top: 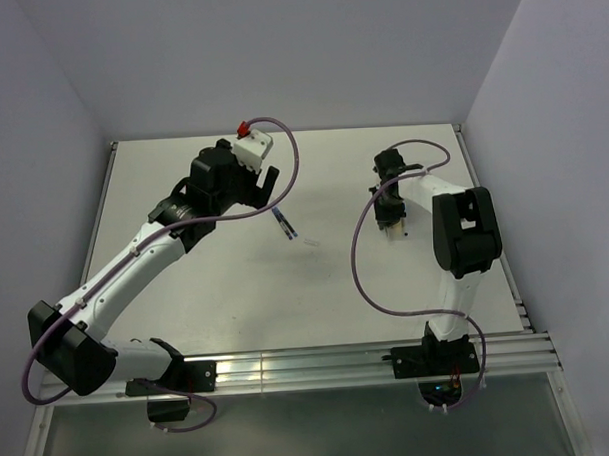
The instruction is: Insert the pens into the pen caps
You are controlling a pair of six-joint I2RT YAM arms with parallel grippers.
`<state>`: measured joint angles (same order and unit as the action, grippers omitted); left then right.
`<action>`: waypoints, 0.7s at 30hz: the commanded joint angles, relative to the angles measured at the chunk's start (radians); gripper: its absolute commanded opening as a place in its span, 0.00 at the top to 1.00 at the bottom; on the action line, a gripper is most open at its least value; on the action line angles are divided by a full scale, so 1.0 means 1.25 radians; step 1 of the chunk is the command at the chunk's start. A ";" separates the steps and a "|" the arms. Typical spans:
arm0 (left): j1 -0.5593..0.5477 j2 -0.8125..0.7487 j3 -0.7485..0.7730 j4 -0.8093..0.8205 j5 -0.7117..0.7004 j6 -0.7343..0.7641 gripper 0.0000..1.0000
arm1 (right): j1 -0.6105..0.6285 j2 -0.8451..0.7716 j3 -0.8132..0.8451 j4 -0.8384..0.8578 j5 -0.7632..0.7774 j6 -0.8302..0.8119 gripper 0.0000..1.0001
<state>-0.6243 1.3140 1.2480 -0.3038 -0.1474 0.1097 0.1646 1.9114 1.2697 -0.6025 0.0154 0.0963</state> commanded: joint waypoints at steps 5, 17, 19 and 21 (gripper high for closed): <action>0.005 0.003 0.047 0.015 -0.004 -0.021 0.09 | -0.009 0.036 0.037 -0.025 0.037 -0.005 0.82; 0.006 0.015 0.062 -0.011 0.008 -0.030 0.07 | -0.024 0.038 0.047 -0.043 0.020 0.005 0.69; 0.006 0.014 0.058 -0.005 0.006 -0.029 0.07 | -0.025 0.020 0.051 -0.043 0.015 0.002 0.68; 0.009 0.014 0.056 -0.004 0.006 -0.031 0.07 | -0.025 0.009 0.063 -0.047 0.015 0.001 0.67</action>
<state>-0.6205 1.3338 1.2774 -0.3222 -0.1463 0.0898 0.1448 1.9358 1.3094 -0.6392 0.0174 0.0959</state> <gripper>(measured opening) 0.928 0.328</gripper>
